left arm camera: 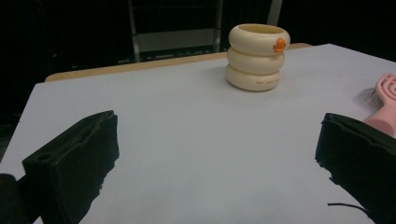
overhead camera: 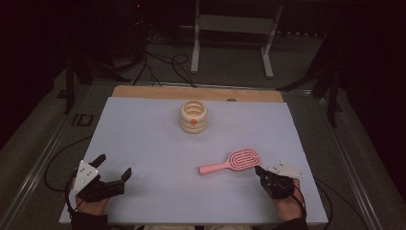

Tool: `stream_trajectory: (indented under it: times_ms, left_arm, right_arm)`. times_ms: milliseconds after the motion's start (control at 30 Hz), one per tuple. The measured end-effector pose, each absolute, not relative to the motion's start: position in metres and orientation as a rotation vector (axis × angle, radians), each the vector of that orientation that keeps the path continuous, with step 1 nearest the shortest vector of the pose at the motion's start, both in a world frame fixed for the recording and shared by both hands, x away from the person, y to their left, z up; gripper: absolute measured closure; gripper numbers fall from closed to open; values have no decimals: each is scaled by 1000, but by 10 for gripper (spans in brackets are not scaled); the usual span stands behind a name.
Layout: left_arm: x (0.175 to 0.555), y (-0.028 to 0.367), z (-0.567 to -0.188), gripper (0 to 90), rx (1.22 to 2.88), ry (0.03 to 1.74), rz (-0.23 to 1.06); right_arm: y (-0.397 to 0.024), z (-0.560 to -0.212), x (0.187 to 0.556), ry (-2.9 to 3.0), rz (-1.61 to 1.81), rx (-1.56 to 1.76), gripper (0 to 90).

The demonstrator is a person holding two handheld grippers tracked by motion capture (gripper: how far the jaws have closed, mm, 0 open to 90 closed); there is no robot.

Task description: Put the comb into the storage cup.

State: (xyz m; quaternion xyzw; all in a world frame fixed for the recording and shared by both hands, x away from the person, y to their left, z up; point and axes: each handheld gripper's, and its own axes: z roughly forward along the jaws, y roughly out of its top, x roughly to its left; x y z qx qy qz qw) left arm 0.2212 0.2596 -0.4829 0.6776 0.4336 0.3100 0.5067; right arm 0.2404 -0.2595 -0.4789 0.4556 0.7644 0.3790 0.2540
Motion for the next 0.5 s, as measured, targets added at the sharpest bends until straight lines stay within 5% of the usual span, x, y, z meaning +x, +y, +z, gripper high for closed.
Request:
stream_trajectory:
  times_ms: [500]
  left_arm:
    - [221, 260, -483, 6, 1629, 1048, 744]
  right_arm:
    - [-250, -492, 269, 2132, 904, 1340, 899]
